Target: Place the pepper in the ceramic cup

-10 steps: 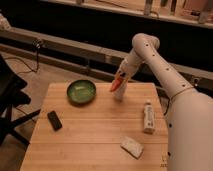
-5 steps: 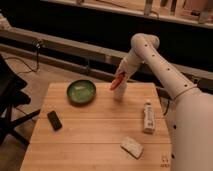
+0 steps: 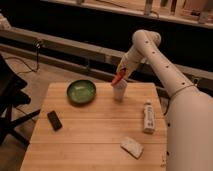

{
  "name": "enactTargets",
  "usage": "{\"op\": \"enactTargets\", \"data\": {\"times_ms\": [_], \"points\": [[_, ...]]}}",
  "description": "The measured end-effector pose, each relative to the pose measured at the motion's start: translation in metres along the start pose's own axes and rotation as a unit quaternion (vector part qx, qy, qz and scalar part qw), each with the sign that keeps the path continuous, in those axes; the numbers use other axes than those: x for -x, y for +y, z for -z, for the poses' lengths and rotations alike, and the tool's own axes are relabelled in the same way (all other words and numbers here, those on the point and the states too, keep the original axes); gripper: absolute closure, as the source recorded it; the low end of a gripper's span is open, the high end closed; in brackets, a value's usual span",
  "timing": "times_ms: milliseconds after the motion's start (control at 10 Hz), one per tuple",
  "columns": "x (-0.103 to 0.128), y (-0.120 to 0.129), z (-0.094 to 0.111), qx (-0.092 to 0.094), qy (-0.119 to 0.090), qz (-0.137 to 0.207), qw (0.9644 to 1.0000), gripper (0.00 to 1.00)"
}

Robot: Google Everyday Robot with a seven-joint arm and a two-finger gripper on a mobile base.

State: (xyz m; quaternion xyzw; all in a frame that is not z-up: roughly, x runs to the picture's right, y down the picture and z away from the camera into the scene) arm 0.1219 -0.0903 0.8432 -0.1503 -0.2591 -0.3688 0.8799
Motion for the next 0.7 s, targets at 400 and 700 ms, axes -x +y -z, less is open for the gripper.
{"op": "enactTargets", "data": {"times_ms": [400,700], "points": [[-0.015,0.001,-0.001,-0.004,0.009,-0.018,0.9998,0.39],[-0.019,0.007,0.001,-0.009,0.004,-0.028,0.9996,0.41]]}}
